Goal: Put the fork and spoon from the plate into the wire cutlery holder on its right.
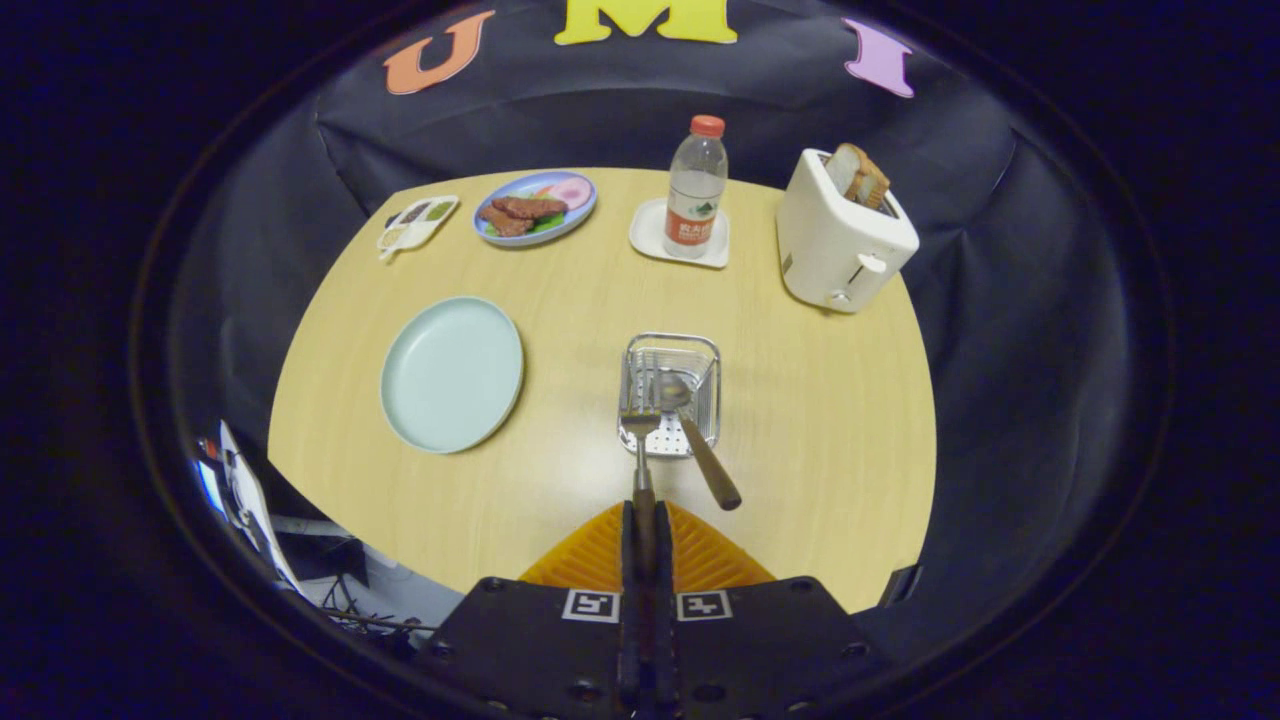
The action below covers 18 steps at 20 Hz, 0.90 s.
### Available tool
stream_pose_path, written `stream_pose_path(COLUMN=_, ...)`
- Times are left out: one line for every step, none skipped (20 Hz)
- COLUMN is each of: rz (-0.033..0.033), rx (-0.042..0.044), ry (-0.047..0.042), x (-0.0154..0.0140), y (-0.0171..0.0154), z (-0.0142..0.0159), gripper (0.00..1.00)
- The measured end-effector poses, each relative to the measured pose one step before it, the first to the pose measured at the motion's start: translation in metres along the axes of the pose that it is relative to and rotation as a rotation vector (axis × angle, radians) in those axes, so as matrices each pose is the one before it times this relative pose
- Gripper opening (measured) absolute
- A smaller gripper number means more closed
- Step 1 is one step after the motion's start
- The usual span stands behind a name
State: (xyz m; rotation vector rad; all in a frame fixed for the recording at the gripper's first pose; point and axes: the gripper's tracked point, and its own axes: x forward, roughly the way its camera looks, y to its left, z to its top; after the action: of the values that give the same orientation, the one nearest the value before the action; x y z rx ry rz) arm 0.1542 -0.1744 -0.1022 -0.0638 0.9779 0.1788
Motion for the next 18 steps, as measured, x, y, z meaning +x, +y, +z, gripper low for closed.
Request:
stream_pose_path(rz=0.00558, rx=0.00308, ry=0.02924, x=0.00159, y=-0.00100, z=0.00106, gripper=0.06)
stream_pose_path(rz=0.00255, rx=-0.00042, ry=0.02877, x=0.00183, y=-0.00284, z=0.00132, gripper=0.06)
stream_pose_path(rz=-0.00324, rx=-0.00591, ry=0.02580, x=0.00202, y=-0.00399, z=0.00233, gripper=0.06)
stream_pose_path(rz=-0.00373, rx=-0.00613, ry=0.02415, x=0.00346, y=-0.00459, z=0.00362, gripper=0.06)
stream_pose_path(rz=-0.00533, rx=-0.00463, ry=0.03025, x=0.00230, y=-0.00380, z=0.00285, gripper=0.06)
stream_pose_path(rz=0.00098, rx=-0.00349, ry=0.04275, x=0.00286, y=-0.00176, z=0.00132, gripper=0.06)
stream_pose_path(rz=0.00900, rx=0.00506, ry=0.04861, x=0.00162, y=-0.00140, z=0.00127, gripper=0.06)
stream_pose_path(rz=0.01932, rx=-0.00341, ry=0.04909, x=0.00273, y=0.00083, z=0.00020, gripper=0.06)
stream_pose_path(rz=0.01499, rx=-0.00926, ry=0.04779, x=0.00041, y=0.00079, z=0.00044, gripper=0.06)
stream_pose_path(rz=-0.00135, rx=-0.00306, ry=0.02480, x=0.00100, y=-0.00217, z=0.00486, gripper=0.06)
stream_pose_path(rz=-0.01715, rx=-0.01647, ry=0.01505, x=0.00187, y=-0.00480, z=0.00669, gripper=0.06)
stream_pose_path(rz=-0.01742, rx=-0.01292, ry=0.00963, x=0.00081, y=-0.00317, z=0.00620, gripper=0.06)
stream_pose_path(rz=-0.00713, rx=-0.01162, ry=0.01215, x=0.00100, y=0.00008, z=0.00524, gripper=0.06)
stream_pose_path(rz=-0.00974, rx=-0.01190, ry=0.01264, x=0.00149, y=0.00006, z=0.00379, gripper=0.06)
stream_pose_path(rz=-0.00012, rx=-0.01320, ry=0.01490, x=0.00131, y=0.00283, z=0.00230, gripper=0.06)
stream_pose_path(rz=-0.00175, rx=-0.01986, ry=0.02584, x=0.00274, y=0.00369, z=-0.00061, gripper=0.06)
stream_pose_path(rz=-0.00302, rx=-0.02578, ry=0.03240, x=0.00280, y=0.00246, z=-0.00145, gripper=0.06)
stream_pose_path(rz=-0.00713, rx=-0.01195, ry=0.02350, x=0.00290, y=0.00032, z=0.00068, gripper=0.06)
